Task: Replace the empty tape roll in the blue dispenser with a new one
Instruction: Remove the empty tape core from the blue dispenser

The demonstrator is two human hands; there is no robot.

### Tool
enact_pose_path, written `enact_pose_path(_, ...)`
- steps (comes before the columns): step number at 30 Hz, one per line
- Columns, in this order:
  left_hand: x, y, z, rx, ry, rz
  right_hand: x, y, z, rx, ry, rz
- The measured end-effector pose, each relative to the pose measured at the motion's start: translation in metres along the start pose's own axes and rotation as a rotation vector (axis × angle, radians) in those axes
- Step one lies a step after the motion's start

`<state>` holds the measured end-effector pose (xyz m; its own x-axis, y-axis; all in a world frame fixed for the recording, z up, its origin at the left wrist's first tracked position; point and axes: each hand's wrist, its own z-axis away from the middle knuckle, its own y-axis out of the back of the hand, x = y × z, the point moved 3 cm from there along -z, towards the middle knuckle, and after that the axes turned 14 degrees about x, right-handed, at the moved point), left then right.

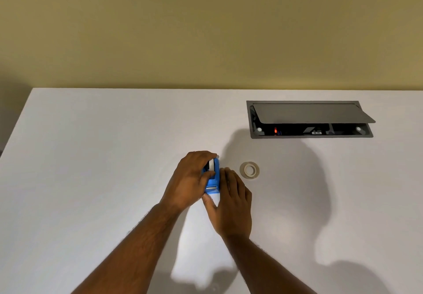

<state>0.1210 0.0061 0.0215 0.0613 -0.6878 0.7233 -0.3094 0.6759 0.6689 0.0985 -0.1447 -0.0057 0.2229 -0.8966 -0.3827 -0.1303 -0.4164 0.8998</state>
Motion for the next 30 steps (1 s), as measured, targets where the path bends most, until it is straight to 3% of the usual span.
enact_pose_path(6, 0.012, 0.004, -0.001, 0.001, 0.030, 0.035, 0.000, 0.000, 0.000, 0.016, 0.004, -0.015)
enact_pose_path(13, 0.023, 0.017, 0.009, 0.113, 0.158, 0.166, 0.000, 0.005, 0.001, 0.042, 0.015, -0.060)
enact_pose_path(18, 0.020, 0.021, 0.021, 0.141, 0.301, 0.239, 0.005, 0.010, 0.000, -0.039, 0.008, -0.188)
enact_pose_path(21, 0.021, 0.024, 0.026, 0.166, 0.292, 0.239, 0.004, 0.021, -0.001, -0.031, -0.079, -0.328)
enact_pose_path(26, 0.029, 0.027, 0.030, 0.184, 0.193, 0.196, -0.014, 0.045, -0.003, 0.098, -0.375, -0.648)
enact_pose_path(30, 0.030, 0.029, 0.033, 0.200, 0.139, 0.176, -0.037, 0.057, -0.012, 0.191, -0.324, -0.757)
